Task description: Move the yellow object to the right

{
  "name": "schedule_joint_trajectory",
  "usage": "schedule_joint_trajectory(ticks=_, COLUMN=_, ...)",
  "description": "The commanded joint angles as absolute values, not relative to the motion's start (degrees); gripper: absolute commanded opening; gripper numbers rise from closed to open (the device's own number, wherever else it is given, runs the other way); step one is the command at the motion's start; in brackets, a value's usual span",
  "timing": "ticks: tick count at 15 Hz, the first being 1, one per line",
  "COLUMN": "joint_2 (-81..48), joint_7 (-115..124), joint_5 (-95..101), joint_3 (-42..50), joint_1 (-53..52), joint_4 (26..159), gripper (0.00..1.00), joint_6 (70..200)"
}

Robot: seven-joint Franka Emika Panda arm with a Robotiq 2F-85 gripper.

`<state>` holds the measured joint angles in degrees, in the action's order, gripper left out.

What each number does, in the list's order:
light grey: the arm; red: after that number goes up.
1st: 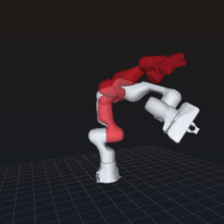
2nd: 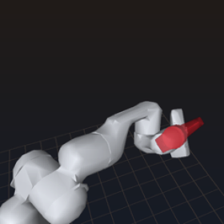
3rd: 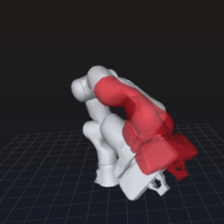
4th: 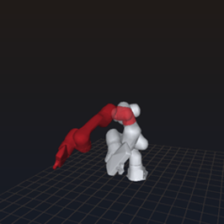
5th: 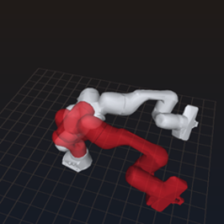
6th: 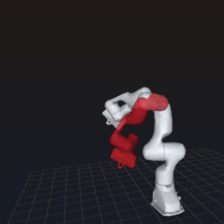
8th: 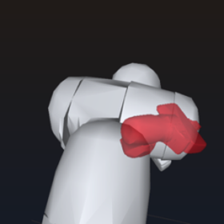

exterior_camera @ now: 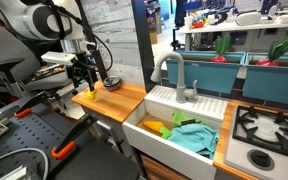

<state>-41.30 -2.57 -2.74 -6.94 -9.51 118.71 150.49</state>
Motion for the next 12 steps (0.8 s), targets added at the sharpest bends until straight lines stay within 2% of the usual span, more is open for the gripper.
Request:
schedule_joint_trajectory(ticks=1, joint_2=-48.28, joint_7=-0.04, joint_5=-0.37, joint_3=-6.40, joint_1=-12.40, joint_4=110.03, gripper=1.00, joint_6=149.52)
schedule_joint_trajectory(ticks=8, joint_2=-57.81, joint_7=0.86, joint_5=2.13, joint_3=-5.78, joint_1=-16.34, joint_4=97.99, gripper=1.00, joint_6=149.15)
schedule_joint_trajectory(ticks=9, joint_2=-58.88, joint_7=0.97, joint_5=2.57, joint_3=-5.50, joint_1=-16.91, joint_4=96.59, gripper=0.76, joint_6=148.85)
schedule_joint_trajectory(ticks=10, joint_2=-59.80, joint_7=1.07, joint_5=2.97, joint_3=-5.09, joint_1=-17.48, joint_4=95.41, gripper=0.74, joint_6=148.89)
schedule_joint_trajectory(ticks=12, joint_2=-61.21, joint_7=1.08, joint_5=3.15, joint_3=-4.81, joint_1=-18.04, joint_4=93.57, gripper=0.58, joint_6=148.70)
